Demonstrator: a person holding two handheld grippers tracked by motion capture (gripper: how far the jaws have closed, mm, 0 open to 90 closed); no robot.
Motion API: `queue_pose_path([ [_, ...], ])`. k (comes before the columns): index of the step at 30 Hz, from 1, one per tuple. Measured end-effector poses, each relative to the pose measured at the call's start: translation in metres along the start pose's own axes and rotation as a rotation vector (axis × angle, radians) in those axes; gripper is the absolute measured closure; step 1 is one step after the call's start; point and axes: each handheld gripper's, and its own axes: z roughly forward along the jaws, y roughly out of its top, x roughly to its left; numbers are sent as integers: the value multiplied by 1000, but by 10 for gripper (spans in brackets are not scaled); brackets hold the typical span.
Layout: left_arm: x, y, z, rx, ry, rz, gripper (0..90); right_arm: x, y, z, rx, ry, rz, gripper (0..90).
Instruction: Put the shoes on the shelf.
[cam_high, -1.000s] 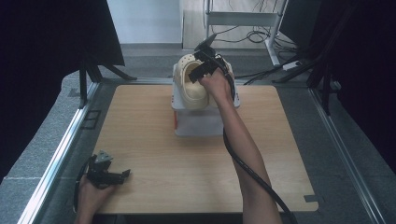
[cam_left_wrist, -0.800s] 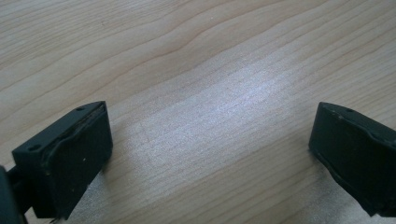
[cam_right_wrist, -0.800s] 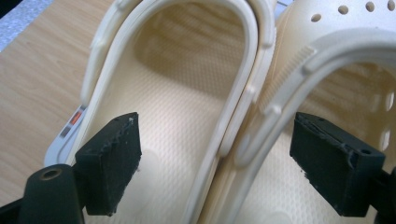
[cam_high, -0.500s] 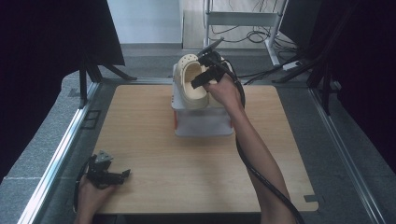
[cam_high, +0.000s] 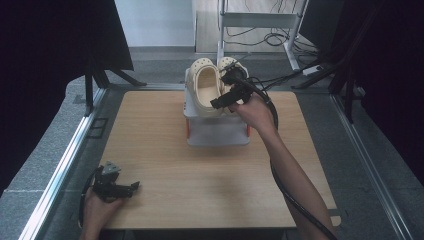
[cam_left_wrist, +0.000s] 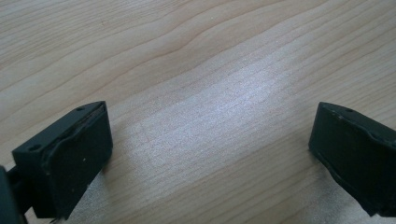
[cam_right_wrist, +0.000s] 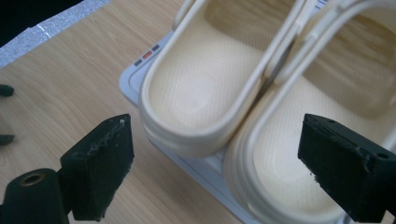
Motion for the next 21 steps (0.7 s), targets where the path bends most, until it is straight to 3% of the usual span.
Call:
queue_pose_path([
  [15,0,0,0,-2,1,1,0,-17,-65,-29,-51,2,-1,84],
  [21,0,0,0,-1,1,1,0,-26,-99,-37,-59,-38,-17,87],
])
